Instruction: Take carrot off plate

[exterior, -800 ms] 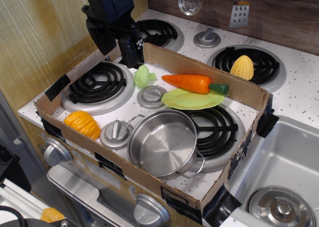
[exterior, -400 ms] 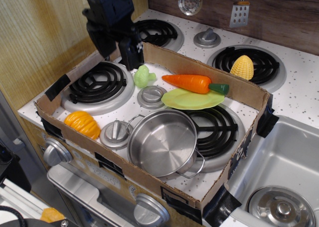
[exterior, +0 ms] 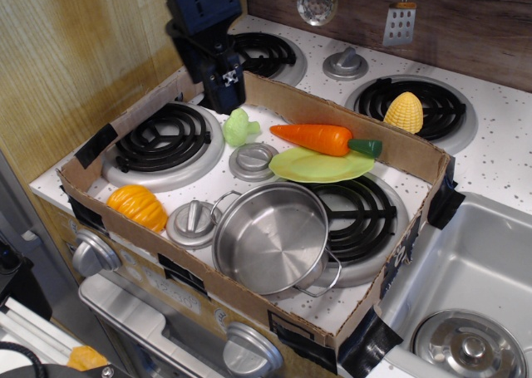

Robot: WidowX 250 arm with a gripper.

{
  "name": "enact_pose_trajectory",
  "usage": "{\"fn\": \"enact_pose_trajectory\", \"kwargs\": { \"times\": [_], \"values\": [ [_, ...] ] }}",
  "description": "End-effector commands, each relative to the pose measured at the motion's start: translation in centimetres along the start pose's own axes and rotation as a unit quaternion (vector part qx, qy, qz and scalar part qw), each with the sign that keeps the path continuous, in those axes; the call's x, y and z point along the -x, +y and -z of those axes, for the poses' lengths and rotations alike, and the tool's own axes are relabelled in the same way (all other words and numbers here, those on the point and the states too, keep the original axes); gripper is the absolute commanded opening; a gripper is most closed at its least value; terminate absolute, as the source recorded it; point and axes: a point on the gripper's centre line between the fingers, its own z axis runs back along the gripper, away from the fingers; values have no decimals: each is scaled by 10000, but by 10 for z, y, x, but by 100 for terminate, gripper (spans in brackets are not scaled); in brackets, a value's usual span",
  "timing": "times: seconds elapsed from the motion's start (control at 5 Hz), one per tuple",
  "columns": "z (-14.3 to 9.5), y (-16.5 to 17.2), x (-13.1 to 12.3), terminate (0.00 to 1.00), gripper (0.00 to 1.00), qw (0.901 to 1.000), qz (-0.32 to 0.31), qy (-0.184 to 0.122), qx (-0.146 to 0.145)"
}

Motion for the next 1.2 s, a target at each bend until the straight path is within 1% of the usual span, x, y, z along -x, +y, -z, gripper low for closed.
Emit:
{"fn": "enact_pose_trajectory", "kwargs": {
  "times": [0.0, 0.2, 0.4, 0.6, 0.8, 1.0],
  "values": [
    [1, -13, -21, 0, 100, 9902, 1361, 63, 292],
    [11, -23, -28, 0, 100, 9833, 1737, 207, 505],
    [21, -26, -37, 0, 100, 9756, 2124, 364, 419],
    [31, -28, -50, 0, 100, 9656, 2557, 220, 410],
    [39, -32, -61, 0, 100, 9493, 3144, 28, 59],
    [46, -33, -68, 0, 100, 9345, 3554, -131, 141]
  ]
}}
